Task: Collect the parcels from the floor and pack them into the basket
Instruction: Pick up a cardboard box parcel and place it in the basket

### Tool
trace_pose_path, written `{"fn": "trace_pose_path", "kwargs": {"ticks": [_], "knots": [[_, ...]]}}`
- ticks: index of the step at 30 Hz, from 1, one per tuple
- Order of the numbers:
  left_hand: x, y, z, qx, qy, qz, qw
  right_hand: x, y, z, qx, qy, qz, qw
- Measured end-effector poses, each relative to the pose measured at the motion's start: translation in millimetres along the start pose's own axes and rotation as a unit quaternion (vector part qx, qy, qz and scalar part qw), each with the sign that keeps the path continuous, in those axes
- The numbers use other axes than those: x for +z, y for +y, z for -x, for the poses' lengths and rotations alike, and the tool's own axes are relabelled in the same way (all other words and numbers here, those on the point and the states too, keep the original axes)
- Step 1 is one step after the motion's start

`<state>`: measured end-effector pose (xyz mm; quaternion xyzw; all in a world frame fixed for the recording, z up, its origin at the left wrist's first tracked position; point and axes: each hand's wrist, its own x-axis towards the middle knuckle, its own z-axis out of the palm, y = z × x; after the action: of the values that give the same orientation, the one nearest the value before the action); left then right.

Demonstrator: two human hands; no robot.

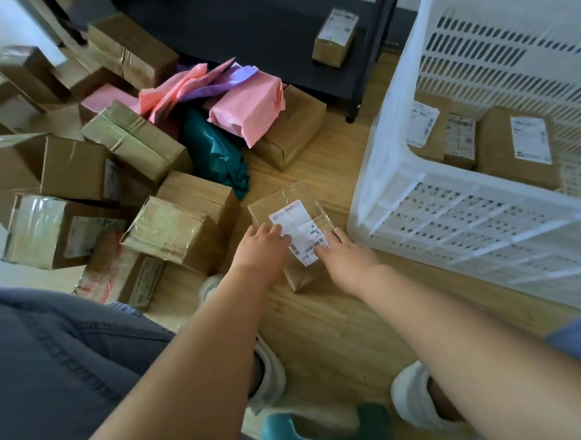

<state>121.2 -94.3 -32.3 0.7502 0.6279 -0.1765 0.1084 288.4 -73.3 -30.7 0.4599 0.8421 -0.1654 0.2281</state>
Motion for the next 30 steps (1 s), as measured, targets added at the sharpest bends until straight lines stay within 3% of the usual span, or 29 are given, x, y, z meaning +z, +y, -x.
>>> {"fn": "trace_pose_path", "kwargs": {"ticks": [5, 12, 18, 22, 30], "knots": [[10.0, -8.0, -12.5, 0.0, -0.073, -0.025, 0.997, 15.0, -14.4, -3.8, 0.117, 0.051, -0.071, 0.989], [17.8, -8.8, -25.3, 0.014, -0.03, -0.019, 0.999, 26.7, -24.8, -4.4, 0.148, 0.002, -0.037, 0.988], [17.6, 16.0, -14.0, 0.038, 0.01, -0.009, 0.999, 24.9, -11.1, 1.9, 0.128, -0.053, 0.0, 0.99], [4.4, 24.3, -13.3, 0.044, -0.026, 0.01, 0.999, 24.0, 5.9, 15.3, 0.091, -0.09, 0.023, 0.992], [20.2, 55.7, -5.0, 0.035, -0.004, -0.024, 0.999, 35.3, 28.5, 50.4, 0.009, -0.076, 0.039, 0.996]]}}
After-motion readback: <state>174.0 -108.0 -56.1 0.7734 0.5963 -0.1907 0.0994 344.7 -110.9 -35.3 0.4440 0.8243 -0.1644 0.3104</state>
